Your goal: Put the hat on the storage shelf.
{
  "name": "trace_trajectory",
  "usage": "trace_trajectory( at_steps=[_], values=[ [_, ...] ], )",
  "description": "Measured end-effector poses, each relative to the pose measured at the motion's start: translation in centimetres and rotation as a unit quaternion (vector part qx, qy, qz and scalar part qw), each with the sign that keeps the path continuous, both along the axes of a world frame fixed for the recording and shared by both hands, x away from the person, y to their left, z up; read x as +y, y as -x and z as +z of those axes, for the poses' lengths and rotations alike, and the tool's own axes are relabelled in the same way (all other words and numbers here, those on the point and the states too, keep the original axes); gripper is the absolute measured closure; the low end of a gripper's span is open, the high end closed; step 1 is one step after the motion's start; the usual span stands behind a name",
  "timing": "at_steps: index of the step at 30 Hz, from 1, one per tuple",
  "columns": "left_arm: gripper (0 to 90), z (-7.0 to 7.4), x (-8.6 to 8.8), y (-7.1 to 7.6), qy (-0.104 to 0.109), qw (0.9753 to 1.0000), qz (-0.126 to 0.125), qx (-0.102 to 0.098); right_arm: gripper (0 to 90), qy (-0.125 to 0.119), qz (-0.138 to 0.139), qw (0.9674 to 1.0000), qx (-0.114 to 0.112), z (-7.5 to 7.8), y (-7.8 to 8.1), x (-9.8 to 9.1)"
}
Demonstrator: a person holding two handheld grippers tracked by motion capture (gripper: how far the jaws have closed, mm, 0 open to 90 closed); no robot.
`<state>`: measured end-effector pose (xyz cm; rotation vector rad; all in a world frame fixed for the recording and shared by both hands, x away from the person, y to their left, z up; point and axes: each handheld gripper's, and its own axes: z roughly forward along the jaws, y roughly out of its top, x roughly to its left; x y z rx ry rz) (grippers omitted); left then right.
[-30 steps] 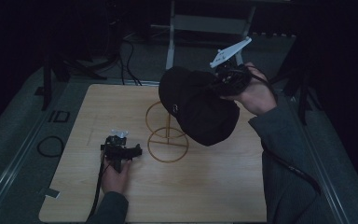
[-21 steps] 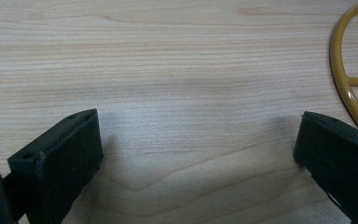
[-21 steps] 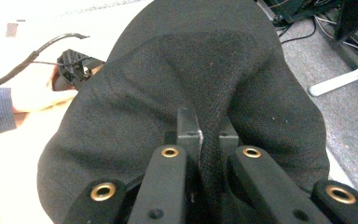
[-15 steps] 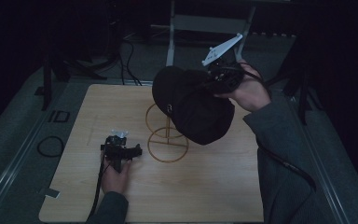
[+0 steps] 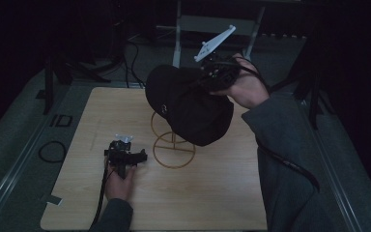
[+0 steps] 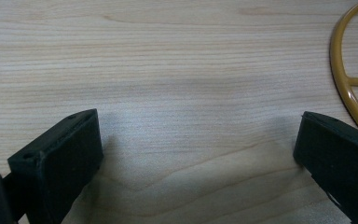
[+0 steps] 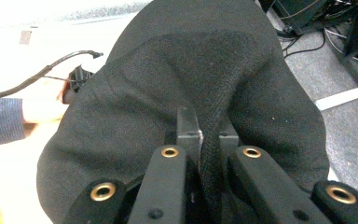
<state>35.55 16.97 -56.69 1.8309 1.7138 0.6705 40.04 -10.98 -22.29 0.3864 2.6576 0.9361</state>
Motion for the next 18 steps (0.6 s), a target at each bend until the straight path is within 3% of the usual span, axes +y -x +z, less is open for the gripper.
trace_trajectory(
  at_steps=[11,18],
  values=[
    [0.7,0.0,0.0,0.0,0.000,1.0000,0.000,0.000,85.3,0.040,0.008,0.9992,0.001,-1.7,-1.1,5.1],
    [0.7,0.0,0.0,0.0,0.000,1.0000,0.000,0.000,83.2,0.057,0.004,0.9984,0.003,-3.9,-1.8,7.2]
  ],
)
